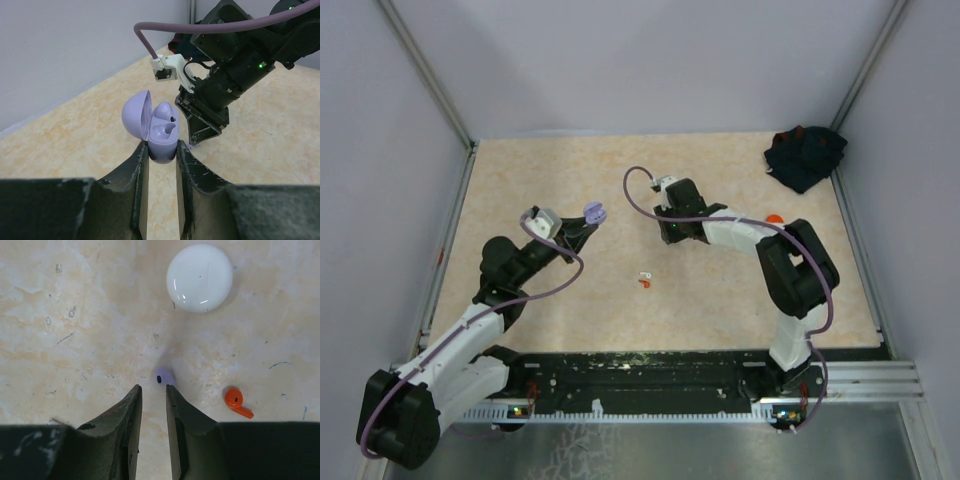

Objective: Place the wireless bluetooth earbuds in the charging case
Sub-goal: Move the earbud to the center of the board.

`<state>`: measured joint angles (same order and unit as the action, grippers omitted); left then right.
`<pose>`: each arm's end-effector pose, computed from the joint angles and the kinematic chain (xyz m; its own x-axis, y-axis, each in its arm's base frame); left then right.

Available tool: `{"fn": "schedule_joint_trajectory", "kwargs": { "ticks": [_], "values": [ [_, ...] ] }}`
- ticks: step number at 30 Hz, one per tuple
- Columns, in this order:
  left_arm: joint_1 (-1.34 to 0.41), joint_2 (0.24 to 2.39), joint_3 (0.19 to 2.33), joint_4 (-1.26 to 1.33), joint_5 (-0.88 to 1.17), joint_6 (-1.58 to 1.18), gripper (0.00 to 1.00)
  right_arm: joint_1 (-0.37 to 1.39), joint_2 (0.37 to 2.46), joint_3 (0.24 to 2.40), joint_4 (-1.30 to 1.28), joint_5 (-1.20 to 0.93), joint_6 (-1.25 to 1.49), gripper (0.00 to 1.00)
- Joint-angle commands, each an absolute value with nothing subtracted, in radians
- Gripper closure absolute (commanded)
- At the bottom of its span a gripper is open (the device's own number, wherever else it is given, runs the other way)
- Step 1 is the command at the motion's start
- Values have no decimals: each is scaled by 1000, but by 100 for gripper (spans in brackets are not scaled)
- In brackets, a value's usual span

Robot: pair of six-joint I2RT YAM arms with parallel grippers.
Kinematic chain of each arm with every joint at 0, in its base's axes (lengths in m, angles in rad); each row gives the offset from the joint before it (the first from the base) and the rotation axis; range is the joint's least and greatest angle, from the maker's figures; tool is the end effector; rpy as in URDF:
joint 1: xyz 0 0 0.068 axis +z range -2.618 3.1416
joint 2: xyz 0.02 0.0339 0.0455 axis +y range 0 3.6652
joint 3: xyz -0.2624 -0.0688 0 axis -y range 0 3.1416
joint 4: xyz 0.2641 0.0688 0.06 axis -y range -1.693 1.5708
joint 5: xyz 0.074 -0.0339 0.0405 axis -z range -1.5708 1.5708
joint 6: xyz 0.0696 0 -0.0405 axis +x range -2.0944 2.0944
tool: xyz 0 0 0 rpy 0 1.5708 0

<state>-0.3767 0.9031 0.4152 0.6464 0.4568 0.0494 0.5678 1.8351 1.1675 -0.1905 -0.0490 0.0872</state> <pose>0.2246 -0.1219 0.2703 0.1829 -0.0247 -0.9828 0.7270 0.6764 0.1183 0.3581 0.2325 0.1418 -0.6846 -0.3335 -0.6482 -0.5064 0.8572 0.0939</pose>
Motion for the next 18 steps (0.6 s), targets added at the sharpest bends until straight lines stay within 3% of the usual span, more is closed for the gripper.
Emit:
{"fn": "schedule_joint_trajectory", "kwargs": {
  "ticks": [1, 18],
  "values": [
    [-370, 902, 452, 655, 472, 48, 100, 574, 1766, 1209, -162, -1, 30, 76],
    [-371, 894, 451, 655, 466, 52, 100, 635, 1878, 1255, -156, 116, -65, 78]
  ]
}}
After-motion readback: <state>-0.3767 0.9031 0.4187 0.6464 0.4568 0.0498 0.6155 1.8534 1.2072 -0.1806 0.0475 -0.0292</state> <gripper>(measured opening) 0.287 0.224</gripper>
